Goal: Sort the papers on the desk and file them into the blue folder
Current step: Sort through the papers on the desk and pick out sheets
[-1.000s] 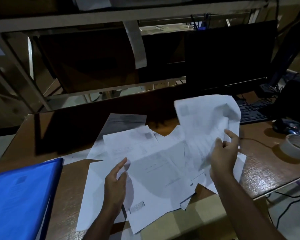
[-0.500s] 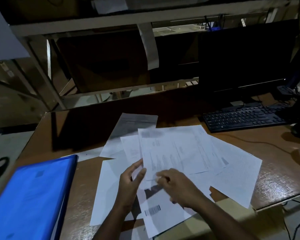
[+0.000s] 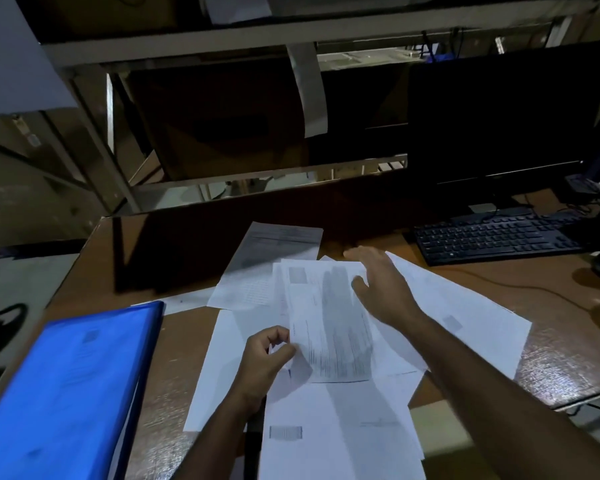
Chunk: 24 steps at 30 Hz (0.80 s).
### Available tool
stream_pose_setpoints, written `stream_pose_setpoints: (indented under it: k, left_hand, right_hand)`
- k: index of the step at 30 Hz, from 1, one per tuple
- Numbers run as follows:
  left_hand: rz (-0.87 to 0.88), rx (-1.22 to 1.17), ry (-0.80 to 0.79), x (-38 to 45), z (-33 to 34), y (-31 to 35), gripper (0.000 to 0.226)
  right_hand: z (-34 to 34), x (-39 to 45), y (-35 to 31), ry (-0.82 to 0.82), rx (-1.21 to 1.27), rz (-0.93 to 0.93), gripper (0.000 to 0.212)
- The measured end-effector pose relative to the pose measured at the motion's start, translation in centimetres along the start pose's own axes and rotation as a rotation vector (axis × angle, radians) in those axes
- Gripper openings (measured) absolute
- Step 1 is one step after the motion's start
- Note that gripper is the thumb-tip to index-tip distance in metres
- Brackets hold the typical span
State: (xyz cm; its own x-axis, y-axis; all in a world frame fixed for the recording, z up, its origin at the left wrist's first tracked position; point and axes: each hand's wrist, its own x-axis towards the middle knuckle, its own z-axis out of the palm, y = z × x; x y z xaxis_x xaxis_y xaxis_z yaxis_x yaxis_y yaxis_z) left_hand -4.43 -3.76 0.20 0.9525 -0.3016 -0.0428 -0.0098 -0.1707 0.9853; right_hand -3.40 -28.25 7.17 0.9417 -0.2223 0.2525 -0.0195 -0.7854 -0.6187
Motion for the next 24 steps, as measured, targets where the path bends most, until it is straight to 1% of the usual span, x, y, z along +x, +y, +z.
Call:
stream_pose_setpoints:
  k: [2, 3, 5, 6, 7, 11, 14, 15, 17, 19, 21, 23, 24]
  left_hand:
    - [-0.011, -0.015, -0.030, 0.2, -0.3, 0.1, 0.009]
    - [-0.018, -0.018, -0.042, 0.2, -0.4, 0.0, 0.009]
    - [-0.031, -0.031, -0.055, 0.4, -0.6, -0.4, 0.012]
    - [-0.033, -0.041, -0.052, 0.5, -0.6, -0.5, 0.009]
    - [-0.033, -0.051, -0.039, 0.5, -0.7, -0.7, 0.009]
    - [-0.038, -0.126, 0.023, 0.5, -0.5, -1.2, 0.031]
    - [-0.051, -0.231, 0.071, 0.4, -0.5, -1.0, 0.032]
    - [-0.048, -0.233, 0.098, 0.3, -0.5, -0.9, 0.034]
    - [-0.029, -0.218, 0.128, 0.3, -0.4, -0.7, 0.036]
    - [-0.027, -0.203, 0.140, 0.3, -0.2, -0.5, 0.038]
    - [-0.025, -0.203, 0.145, 0.3, -0.1, -0.4, 0.044]
    - [-0.023, -0.204, 0.158, 0.3, 0.0, -0.3, 0.049]
    - [-0.019, -0.189, 0.160, 0.4, 0.0, -0.3, 0.045]
  right_hand:
    - [0.3, 1.3, 0.4, -0.127, -0.078, 0.028, 0.059]
    - [0.5, 1.7, 0.7, -0.186, -0.136, 0.035, 0.062]
    - [0.8, 2.2, 1.6, -0.254, -0.225, 0.017, 0.057]
    - [0.9, 2.4, 2.0, -0.256, -0.245, 0.006, 0.052]
    - [0.9, 2.4, 2.5, -0.244, -0.255, 0.005, 0.046]
    - [0.0, 2.7, 2.8, -0.129, -0.226, 0.061, 0.022]
    - [-1.7, 2.4, 3.1, 0.097, -0.241, 0.017, 0.014]
    - [-2.2, 2.1, 3.5, 0.162, -0.208, 0.038, 0.015]
    - [-3.0, 1.6, 4.5, 0.209, -0.015, 0.172, 0.016]
    - [-3.0, 0.7, 5.1, 0.154, 0.188, 0.307, 0.023]
    - [-2.4, -0.5, 5.4, 0.068, 0.219, 0.363, 0.029]
    - [-1.2, -1.9, 5.2, -0.012, 0.237, 0.397, 0.025]
    - [-0.5, -2.6, 5.1, -0.037, 0.249, 0.407, 0.020]
